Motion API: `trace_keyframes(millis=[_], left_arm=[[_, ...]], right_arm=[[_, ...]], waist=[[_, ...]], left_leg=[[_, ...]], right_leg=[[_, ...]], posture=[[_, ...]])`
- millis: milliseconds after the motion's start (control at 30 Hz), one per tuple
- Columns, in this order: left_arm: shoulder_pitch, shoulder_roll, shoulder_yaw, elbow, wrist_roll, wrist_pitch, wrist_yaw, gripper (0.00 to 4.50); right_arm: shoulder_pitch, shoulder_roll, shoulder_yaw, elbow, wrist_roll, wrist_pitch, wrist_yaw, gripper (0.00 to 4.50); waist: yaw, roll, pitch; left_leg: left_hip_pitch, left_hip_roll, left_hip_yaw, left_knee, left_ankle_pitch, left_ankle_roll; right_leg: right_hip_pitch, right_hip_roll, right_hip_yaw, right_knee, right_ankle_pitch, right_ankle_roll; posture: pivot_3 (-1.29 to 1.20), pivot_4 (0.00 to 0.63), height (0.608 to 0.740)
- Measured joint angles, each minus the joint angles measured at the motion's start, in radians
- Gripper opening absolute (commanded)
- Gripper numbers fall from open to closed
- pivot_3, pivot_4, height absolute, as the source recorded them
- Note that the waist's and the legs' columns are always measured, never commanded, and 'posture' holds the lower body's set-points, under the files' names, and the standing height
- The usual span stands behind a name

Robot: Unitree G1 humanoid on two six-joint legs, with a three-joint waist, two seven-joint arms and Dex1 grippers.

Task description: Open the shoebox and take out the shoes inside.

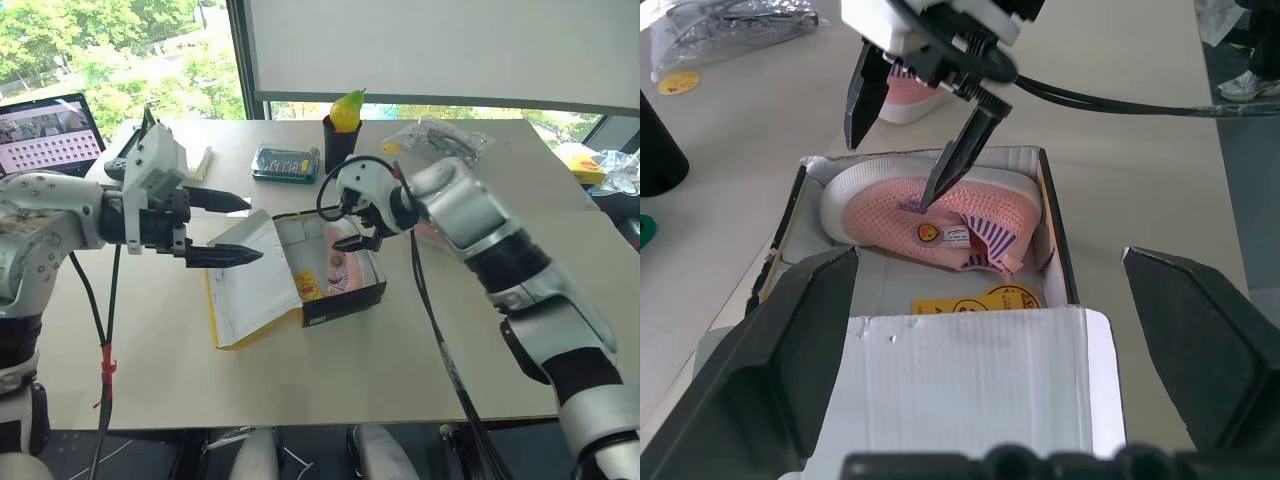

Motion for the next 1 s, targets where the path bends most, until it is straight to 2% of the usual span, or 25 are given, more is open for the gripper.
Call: trace_keyframes(millis=[400,867,1000], left_arm=[[0.073,0.02,0.069,-0.063,-0.042,0.036,0.048,4.5],[0.129,0.03,0.122,-0.109,-0.075,0.057,0.093,4.5],[0.136,0.03,0.122,-0.109,-0.077,0.056,0.097,4.5]], right_arm=[[-0.105,0.179,-0.001,0.396,-0.164,-0.313,0.016,4.43],[-0.171,0.224,-0.01,0.529,-0.268,-0.34,0.097,4.43],[-0.182,0.227,-0.01,0.527,-0.293,-0.329,0.13,3.41]], waist=[[-0.015,0.0,0.0],[-0.018,0.0,0.0],[-0.017,0.0,0.0]], left_leg=[[0.001,0.0,-0.001,0.0,0.001,-0.001],[0.002,0.0,-0.001,-0.001,0.001,-0.002],[0.002,0.0,-0.001,-0.001,0.001,-0.002]], right_leg=[[0.001,0.0,-0.001,0.0,0.001,-0.001],[0.002,0.0,-0.001,0.001,0.001,-0.001],[0.002,0.0,-0.001,0.001,0.001,-0.001]], posture=[[0.0,0.15,0.732],[0.0,0.15,0.732],[0.0,0.15,0.732]])
